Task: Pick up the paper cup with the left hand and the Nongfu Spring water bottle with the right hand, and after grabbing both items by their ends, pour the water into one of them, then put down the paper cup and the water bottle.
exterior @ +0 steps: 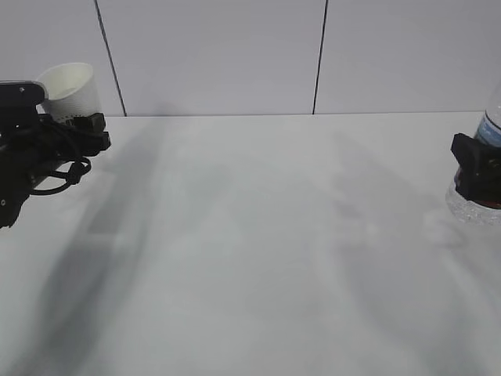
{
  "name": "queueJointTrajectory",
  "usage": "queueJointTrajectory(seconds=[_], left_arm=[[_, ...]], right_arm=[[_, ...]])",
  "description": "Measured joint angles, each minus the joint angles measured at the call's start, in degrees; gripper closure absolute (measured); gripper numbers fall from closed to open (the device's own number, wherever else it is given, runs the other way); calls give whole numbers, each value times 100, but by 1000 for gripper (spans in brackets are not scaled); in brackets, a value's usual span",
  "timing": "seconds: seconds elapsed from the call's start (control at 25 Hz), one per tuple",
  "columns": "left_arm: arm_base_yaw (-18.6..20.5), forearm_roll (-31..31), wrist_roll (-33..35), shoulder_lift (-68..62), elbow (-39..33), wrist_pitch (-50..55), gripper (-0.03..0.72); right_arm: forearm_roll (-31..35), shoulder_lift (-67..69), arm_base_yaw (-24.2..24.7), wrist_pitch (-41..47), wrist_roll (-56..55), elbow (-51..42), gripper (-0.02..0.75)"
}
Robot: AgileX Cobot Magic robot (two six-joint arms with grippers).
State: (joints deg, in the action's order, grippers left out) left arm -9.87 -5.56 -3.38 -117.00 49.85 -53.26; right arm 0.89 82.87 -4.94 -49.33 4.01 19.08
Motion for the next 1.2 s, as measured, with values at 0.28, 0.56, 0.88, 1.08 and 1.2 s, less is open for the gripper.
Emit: queueJointTrajectory(seconds=[0.28,0.56,0.88,1.08,1.2], left_arm=[[0,-9,0,-365,299,180,202],[0,-47,-47,-705,549,208,202],[0,-158,-190,-1163,634,51,202],[0,-158,-212,-1328,646,-138,202],[0,-158,-212,-1353,646,-238,202]], right_arm=[[0,0,0,0,0,0,218],[0,0,0,0,0,0,218],[0,0,0,0,0,0,218],[0,0,0,0,0,0,218],[0,0,0,0,0,0,218]])
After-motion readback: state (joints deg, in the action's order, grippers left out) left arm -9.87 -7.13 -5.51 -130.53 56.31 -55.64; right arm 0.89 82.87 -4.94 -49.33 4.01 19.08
